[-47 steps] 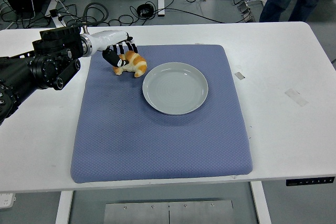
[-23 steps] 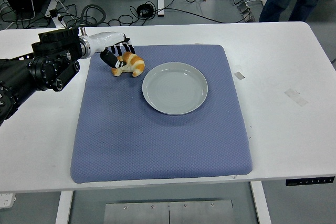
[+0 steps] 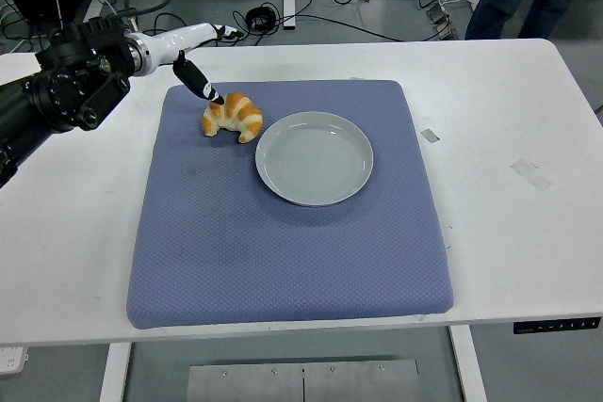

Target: Place the bread on the table

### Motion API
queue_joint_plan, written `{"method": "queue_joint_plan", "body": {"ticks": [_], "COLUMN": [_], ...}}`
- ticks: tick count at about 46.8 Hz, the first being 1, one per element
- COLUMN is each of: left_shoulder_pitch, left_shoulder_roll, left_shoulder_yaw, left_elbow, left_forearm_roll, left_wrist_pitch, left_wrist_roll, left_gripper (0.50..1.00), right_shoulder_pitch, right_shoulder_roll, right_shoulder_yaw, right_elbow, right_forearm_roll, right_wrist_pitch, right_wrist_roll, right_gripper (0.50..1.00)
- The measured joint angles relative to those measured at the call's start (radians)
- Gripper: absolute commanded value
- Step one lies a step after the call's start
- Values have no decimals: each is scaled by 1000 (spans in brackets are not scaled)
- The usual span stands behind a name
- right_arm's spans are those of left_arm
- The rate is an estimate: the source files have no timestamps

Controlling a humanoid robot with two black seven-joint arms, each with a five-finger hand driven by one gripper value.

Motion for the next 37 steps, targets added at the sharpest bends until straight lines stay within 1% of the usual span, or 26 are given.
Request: {"method": "queue_joint_plan", "body": {"ticks": [5,10,12,19,31,37], "left_shoulder_pitch": [-39,-45,-45,3,41,66], "left_shoulder_roll": [3,3,4,-2,-4,-11], "left_shoulder_yaw": [-23,-32,-55,-275,-458,-567], "left_elbow": [0,1,2,2,2,0], "left_forearm_roll": [-66,-106,-137,-354,-456,-515], "left_wrist_pitch": [1,13,19,36,30,30], "left_wrist_roll": [0,0,-2,-8,15,16], "left_gripper": [975,975,975,975,975,975], "right_shoulder_pitch": [0,0,0,0,0,0], "right_shoulder_roll": [0,0,0,0,0,0], "right_shoulder_yaw": [0,0,0,0,0,0], "right_elbow": [0,0,0,0,0,0], "right_forearm_roll": [0,0,0,0,0,0], "right_wrist_pitch": [0,0,0,0,0,0], "right_wrist_roll": [0,0,0,0,0,0], "right_gripper": [1000,1000,1000,1000,1000,1000]}}
